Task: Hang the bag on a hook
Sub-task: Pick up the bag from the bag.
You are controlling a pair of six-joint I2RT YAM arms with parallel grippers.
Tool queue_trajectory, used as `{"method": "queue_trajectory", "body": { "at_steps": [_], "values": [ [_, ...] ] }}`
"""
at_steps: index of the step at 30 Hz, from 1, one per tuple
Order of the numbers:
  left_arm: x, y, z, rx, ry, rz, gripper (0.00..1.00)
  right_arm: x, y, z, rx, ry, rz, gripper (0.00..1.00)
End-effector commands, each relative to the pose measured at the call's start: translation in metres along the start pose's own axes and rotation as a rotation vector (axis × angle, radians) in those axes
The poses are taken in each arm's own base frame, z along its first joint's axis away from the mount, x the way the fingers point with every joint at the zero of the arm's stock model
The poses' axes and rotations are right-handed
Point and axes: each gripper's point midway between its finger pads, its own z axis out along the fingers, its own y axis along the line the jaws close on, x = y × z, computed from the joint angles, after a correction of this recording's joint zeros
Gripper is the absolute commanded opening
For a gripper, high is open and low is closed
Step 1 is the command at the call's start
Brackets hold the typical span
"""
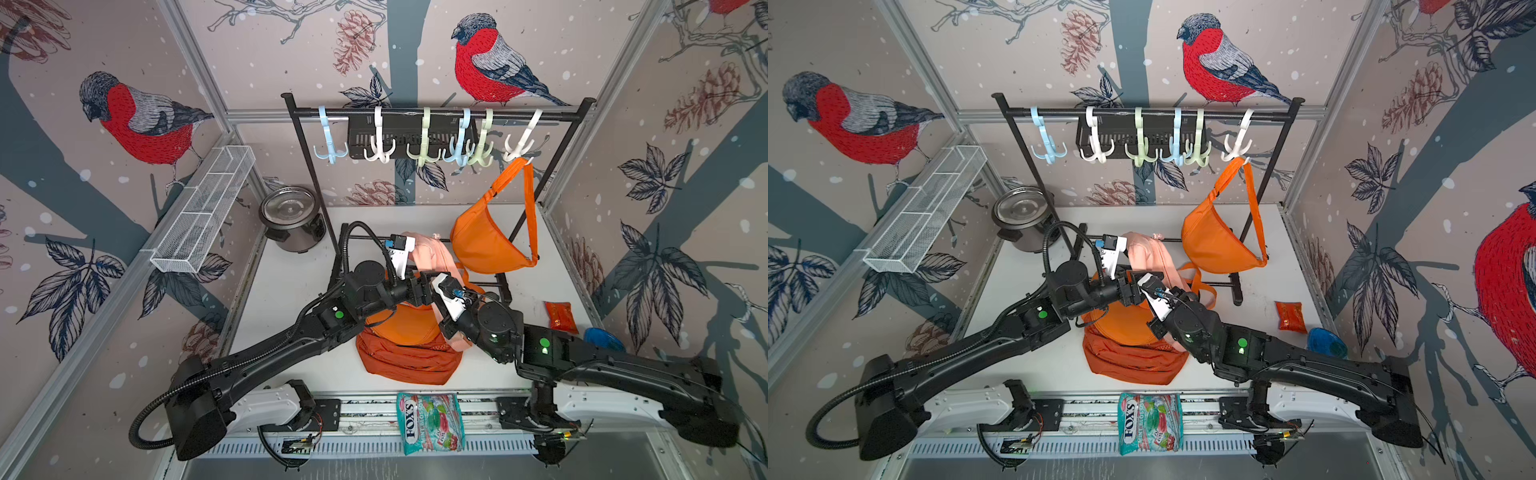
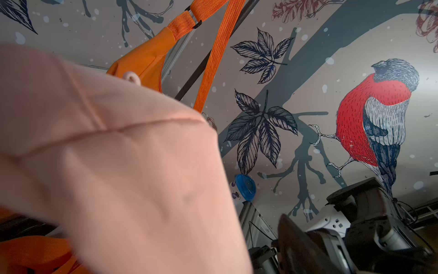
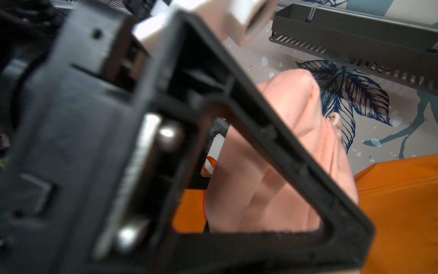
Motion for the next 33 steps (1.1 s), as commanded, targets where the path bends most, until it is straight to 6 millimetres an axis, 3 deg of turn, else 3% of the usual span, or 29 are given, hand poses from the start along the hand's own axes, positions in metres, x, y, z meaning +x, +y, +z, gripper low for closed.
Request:
{"method": "queue_trajectory", "body": {
  "at_steps": [1, 3, 5, 7, 9, 14, 17, 20, 24, 33],
  "values": [
    [-0.007, 0.004, 0.002, -0.053, -0.006, 0.026, 0.36, -0.02, -0.001, -0.006, 0.001, -0.061, 0.004, 0.13],
    [-0.008, 0.012, -0.001, -0.099, -0.009, 0.055, 0.15, -0.025, 0.005, -0.014, -0.06, -0.081, 0.005, 0.31],
    [-0.008, 0.017, -0.006, -0.127, -0.007, 0.082, 0.02, -0.032, 0.01, -0.026, -0.128, -0.118, 0.016, 0.52],
    [-0.012, 0.02, -0.013, -0.134, -0.004, 0.107, 0.0, -0.04, 0.004, -0.04, -0.143, -0.173, 0.055, 0.67],
    [-0.02, 0.017, -0.023, -0.089, -0.001, 0.112, 0.0, -0.046, -0.018, -0.053, -0.102, -0.238, 0.115, 0.74],
    [-0.042, 0.004, -0.046, 0.085, 0.015, 0.092, 0.0, -0.036, -0.1, -0.063, 0.125, -0.266, 0.311, 0.83],
    [-0.047, -0.008, -0.053, 0.151, 0.044, 0.114, 0.0, -0.009, -0.133, -0.049, 0.175, -0.168, 0.403, 0.86],
    [-0.042, -0.012, -0.055, 0.171, 0.079, 0.128, 0.0, 0.029, -0.154, -0.031, 0.173, -0.072, 0.517, 0.86],
    [-0.05, -0.028, -0.064, 0.212, 0.061, 0.158, 0.0, 0.073, -0.155, -0.009, 0.102, 0.058, 0.578, 0.86],
    [-0.042, -0.03, -0.069, 0.242, 0.06, 0.154, 0.0, 0.134, -0.131, 0.025, 0.023, 0.269, 0.564, 0.84]
  ]
}}
